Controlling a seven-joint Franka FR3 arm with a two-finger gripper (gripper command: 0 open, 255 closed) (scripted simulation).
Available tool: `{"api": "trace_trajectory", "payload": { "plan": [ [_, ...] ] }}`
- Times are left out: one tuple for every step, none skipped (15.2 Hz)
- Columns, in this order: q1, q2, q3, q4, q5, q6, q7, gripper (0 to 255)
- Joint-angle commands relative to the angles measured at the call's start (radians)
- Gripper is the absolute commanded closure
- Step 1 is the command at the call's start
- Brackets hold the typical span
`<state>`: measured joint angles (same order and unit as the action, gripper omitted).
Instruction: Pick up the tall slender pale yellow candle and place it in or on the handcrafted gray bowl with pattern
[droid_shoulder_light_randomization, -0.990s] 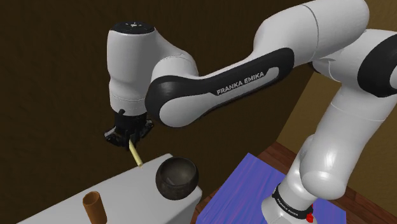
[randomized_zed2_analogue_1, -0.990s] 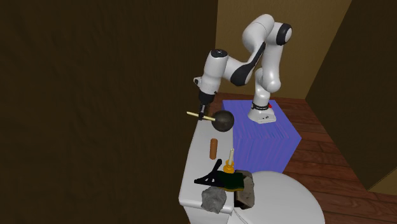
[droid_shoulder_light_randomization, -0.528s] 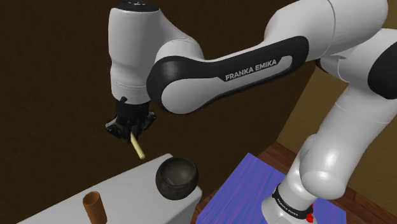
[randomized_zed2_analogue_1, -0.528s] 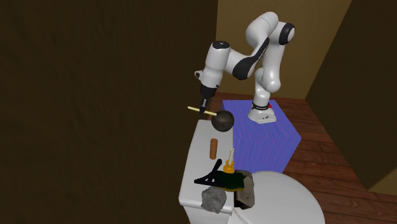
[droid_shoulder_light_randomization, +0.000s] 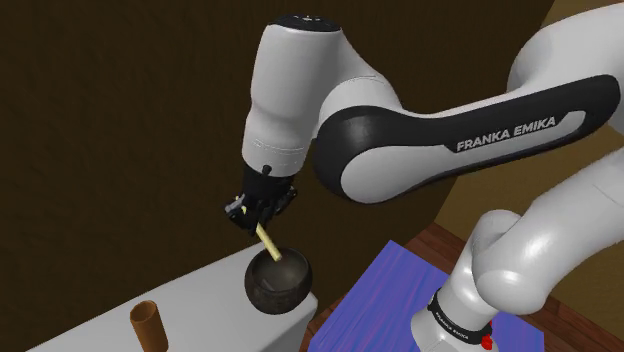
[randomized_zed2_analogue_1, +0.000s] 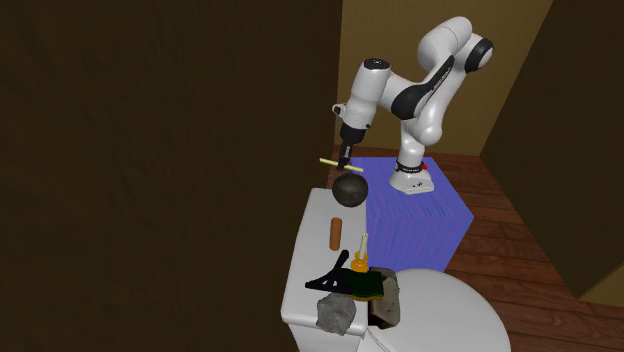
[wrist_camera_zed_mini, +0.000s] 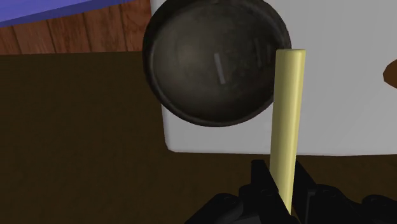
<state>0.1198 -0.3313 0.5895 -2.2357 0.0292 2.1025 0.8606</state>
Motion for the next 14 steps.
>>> {"api": "trace_trajectory", "payload": {
  "plan": [
    [0.031, -0.102, -0.03, -0.083, 0.054, -0.009, -0.035, 255],
    [0.047, -0.146, -0.043, -0.118, 0.073, -0.016, -0.047, 255],
    [0.06, -0.179, -0.053, -0.144, 0.086, -0.023, -0.054, 255],
    [0.061, -0.175, -0.05, -0.155, 0.086, -0.009, -0.052, 255],
    [0.061, -0.172, -0.047, -0.165, 0.086, 0.005, -0.05, 255],
    [0.061, -0.169, -0.044, -0.176, 0.086, 0.019, -0.048, 255],
    [0.061, -0.165, -0.041, -0.187, 0.086, 0.034, -0.045, 255],
    [0.06, -0.161, -0.037, -0.197, 0.086, 0.048, -0.043, 255],
    [0.06, -0.156, -0.034, -0.207, 0.086, 0.062, -0.041, 255],
    [0.059, -0.152, -0.03, -0.217, 0.085, 0.077, -0.038, 255],
    [0.058, -0.147, -0.026, -0.227, 0.084, 0.091, -0.035, 255],
    [0.057, -0.141, -0.022, -0.236, 0.084, 0.106, -0.032, 255],
    [0.056, -0.136, -0.018, -0.246, 0.083, 0.12, -0.029, 255],
    [0.055, -0.13, -0.014, -0.255, 0.082, 0.135, -0.026, 255]
  ]
}}
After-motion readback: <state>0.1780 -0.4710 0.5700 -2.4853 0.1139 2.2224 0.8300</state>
